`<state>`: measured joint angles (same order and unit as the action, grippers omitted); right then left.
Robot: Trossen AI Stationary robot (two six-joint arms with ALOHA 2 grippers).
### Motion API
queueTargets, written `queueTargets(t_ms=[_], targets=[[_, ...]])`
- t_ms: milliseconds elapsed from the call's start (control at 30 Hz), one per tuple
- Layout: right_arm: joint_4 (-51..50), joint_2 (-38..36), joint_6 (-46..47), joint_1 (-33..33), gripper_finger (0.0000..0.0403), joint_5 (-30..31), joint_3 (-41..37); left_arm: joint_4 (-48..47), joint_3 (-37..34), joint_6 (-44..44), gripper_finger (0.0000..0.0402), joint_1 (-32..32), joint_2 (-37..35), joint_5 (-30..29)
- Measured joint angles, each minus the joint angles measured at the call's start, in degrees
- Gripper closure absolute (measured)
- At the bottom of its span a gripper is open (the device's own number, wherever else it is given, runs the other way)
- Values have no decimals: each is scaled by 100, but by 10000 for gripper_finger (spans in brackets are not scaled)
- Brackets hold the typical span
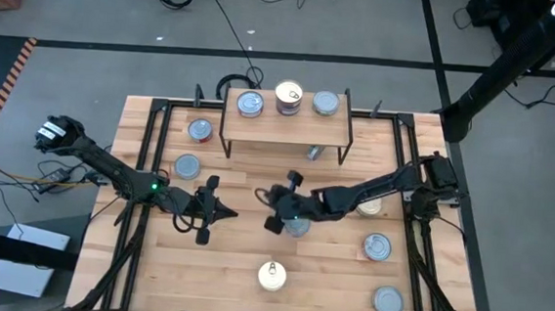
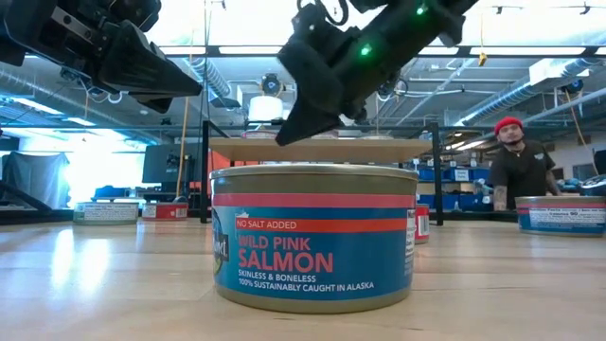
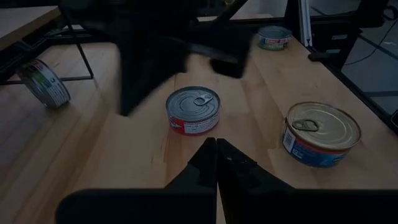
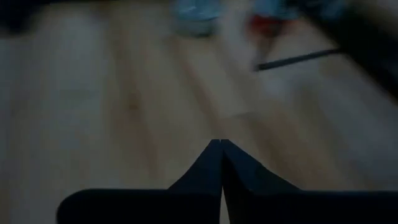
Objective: Stack canned seafood by type on shelf
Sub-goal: Stack the green tuna can on top of the green tuna can on the shelf
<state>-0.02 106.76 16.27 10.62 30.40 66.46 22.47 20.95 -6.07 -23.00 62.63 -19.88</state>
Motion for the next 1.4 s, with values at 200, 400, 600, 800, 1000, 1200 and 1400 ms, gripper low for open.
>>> queueTargets(t_ms=[200,400,600,800,1000,1200,1400], targets=[[451,4,1064,258,395,2023,-564,-22,0,-2,396,0,0,0],[1110,4,1746,696,399,3705,-1139,-20,0,129,396,0,0,-2],[1401,269,2354,745,400,4368,-1071,21,-2,129,396,0,0,-4],[1526,918,2436,468,400,4653,-584,43,-4,102,396,0,0,-4],[1405,1183,2226,336,383,4512,-431,27,-4,-17,396,0,0,-4],[1336,1174,2287,159,331,4306,-431,34,-4,-22,396,0,0,-4],[674,1172,2674,39,262,4152,-431,35,-4,-60,396,2,0,-4]])
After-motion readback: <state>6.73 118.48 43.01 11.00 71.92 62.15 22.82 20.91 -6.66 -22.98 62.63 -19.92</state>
